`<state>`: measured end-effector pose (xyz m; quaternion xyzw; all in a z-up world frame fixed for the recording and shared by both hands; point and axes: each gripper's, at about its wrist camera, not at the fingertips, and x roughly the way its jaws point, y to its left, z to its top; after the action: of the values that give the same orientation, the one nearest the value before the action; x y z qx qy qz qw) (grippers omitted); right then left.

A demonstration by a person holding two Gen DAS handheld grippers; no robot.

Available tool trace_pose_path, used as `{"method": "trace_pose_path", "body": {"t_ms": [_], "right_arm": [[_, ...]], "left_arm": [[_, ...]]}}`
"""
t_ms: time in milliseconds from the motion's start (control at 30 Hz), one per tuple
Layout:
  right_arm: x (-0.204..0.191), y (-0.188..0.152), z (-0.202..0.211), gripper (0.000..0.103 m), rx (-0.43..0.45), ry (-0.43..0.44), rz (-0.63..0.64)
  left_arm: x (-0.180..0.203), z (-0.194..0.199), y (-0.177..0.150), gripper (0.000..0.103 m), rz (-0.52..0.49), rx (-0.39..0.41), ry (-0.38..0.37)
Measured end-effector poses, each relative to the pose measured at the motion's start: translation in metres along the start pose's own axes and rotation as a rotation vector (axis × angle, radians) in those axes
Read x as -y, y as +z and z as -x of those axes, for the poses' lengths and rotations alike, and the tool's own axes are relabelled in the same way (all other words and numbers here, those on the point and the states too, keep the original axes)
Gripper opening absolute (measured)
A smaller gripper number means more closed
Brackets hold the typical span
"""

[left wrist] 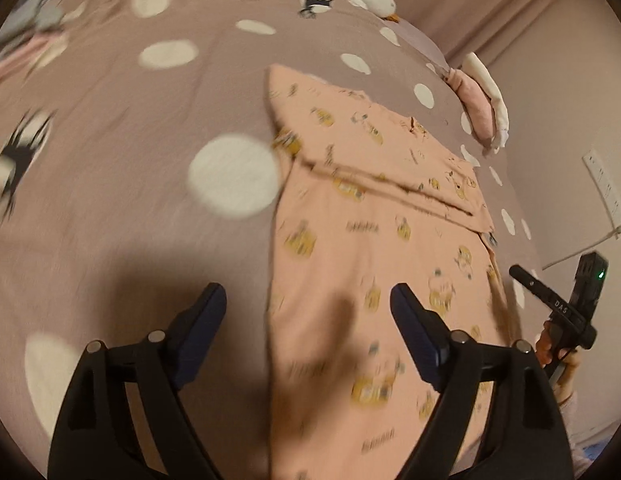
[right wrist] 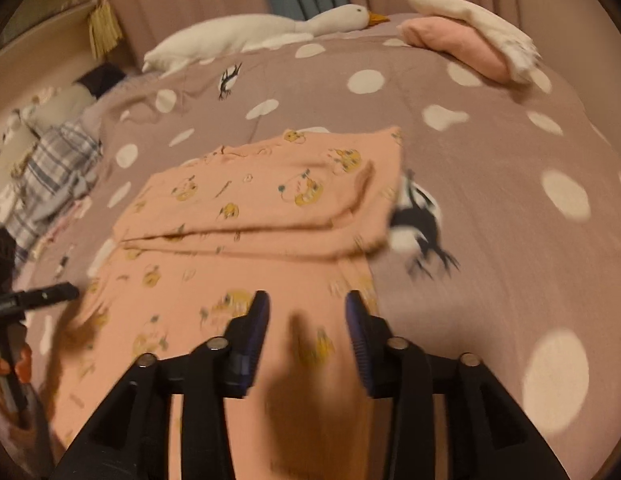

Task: Fold small clothes

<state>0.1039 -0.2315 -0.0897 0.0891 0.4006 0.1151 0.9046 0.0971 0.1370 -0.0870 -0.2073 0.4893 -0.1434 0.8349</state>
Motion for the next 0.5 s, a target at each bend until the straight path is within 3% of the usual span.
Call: {"method": "trace_pose_path", "body": {"t_ms": [267,500], "right_arm": [[0.039,-0.041,0.031,0.045,-0.022,0.083,-0.180],[0.041,-0.076,0.022,0.046,-0.128,0.275,-0.256]], "left_arm": [[-0.010,0.017,-0.046,0.084,0.084,-0.035,-0.163],[-0.001,0.021,-0.067,0.091,0.110,-0.038,-0.256]]}}
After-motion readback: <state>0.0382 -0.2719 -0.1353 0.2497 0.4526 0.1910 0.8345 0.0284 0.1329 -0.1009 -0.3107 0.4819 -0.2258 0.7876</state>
